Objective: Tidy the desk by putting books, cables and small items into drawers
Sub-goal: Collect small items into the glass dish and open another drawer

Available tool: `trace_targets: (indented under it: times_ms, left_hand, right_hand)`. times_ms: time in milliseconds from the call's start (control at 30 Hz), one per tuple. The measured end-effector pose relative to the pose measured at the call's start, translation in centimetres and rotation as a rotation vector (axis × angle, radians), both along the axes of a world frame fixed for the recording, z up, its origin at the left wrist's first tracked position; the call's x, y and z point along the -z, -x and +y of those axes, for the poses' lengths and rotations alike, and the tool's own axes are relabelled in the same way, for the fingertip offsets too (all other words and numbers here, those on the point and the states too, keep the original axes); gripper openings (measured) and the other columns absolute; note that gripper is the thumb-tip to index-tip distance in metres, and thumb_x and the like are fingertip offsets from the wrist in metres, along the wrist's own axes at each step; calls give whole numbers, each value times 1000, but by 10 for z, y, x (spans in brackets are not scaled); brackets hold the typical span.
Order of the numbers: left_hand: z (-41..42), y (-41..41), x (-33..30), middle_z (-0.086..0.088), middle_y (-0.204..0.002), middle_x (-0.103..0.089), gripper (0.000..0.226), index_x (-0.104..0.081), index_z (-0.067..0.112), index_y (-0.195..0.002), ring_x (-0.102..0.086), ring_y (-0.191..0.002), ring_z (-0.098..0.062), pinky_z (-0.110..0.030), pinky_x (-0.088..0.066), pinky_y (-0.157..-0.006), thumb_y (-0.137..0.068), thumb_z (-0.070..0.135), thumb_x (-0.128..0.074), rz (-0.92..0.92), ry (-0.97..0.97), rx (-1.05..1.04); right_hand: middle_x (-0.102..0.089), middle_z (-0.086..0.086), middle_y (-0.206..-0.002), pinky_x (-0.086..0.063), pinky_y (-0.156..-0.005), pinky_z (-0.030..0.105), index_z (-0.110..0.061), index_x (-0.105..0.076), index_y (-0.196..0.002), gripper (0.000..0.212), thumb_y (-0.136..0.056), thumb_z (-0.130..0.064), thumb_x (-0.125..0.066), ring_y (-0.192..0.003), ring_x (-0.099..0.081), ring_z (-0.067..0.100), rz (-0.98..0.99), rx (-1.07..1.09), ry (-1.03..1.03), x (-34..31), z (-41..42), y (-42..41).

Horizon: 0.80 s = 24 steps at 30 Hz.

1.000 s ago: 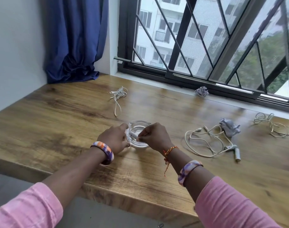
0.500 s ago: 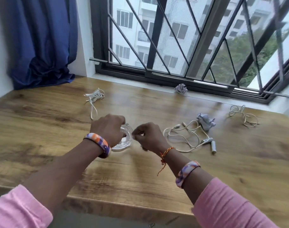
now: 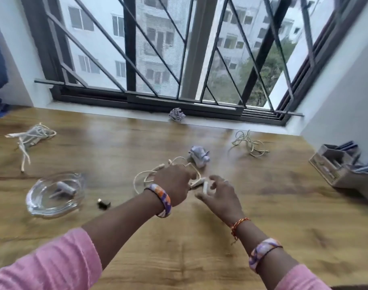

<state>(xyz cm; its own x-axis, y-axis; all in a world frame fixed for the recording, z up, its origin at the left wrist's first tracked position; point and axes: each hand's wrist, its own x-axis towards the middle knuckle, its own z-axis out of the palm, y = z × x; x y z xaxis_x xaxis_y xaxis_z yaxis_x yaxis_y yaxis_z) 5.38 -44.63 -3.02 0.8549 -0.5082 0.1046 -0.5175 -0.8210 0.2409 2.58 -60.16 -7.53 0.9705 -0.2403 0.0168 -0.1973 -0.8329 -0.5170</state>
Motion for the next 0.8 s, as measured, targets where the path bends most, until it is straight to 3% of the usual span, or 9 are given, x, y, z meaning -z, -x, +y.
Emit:
trace_targets:
  times_ms: [200, 367, 500, 567, 667, 800]
  left_hand:
    - [-61, -24, 16, -6, -113, -59, 24, -62, 21, -110, -55, -107, -27, -32, -44, -79, -89, 25, -49, -119, -267, -12]
    - [-80, -32, 23, -8, -113, -61, 27, -59, 14, -115, -55, -107, -28, -33, -40, -79, -91, 20, -45, -162, -440, -127]
    - [-79, -36, 26, -8, -110, -63, 26, -64, 13, -106, -54, -106, -27, -30, -37, -78, -91, 23, -45, -146, -483, -139]
    - [-73, -32, 22, -8, -112, -61, 26, -64, 15, -106, -53, -108, -26, -31, -40, -81, -91, 28, -47, -141, -409, -104]
    - [-50, -20, 8, -3, -116, -57, 31, -59, 18, -116, -51, -110, -24, -33, -46, -83, -90, 33, -52, -127, -34, -4]
    - [1, -4, -20, -2, -93, -65, 21, -64, 12, -95, -62, -83, -22, -33, -50, -72, -82, 27, -58, -52, 461, 90]
  right_hand:
    - [-70, 5, -84, -42, -67, 20, -11, -72, -89, 17, -75, -13, -63, -76, -61, 16, -86, -16, -140, 15, -35, -5]
    - [-56, -8, -61, -35, -55, 8, -12, -73, -84, 18, -71, -6, -62, -57, -48, 4, -116, 0, -265, 18, -54, -3]
    - [-55, -9, -61, -35, -57, 7, -14, -72, -84, 20, -71, -5, -60, -57, -47, 0, -118, -8, -291, 20, -57, -3]
    - [-57, -10, -64, -39, -60, 12, -15, -72, -84, 18, -72, -6, -61, -58, -49, 1, -110, 20, -345, 19, -55, -2]
    - [-63, -13, -67, -43, -61, 21, -21, -71, -78, 18, -72, -5, -65, -57, -53, 7, -173, 93, -452, 12, -46, 0]
    - [-66, -12, -67, -41, -54, 14, -27, -69, -72, 20, -69, -8, -74, -49, -51, 0, -347, 57, -505, -13, -11, -2]
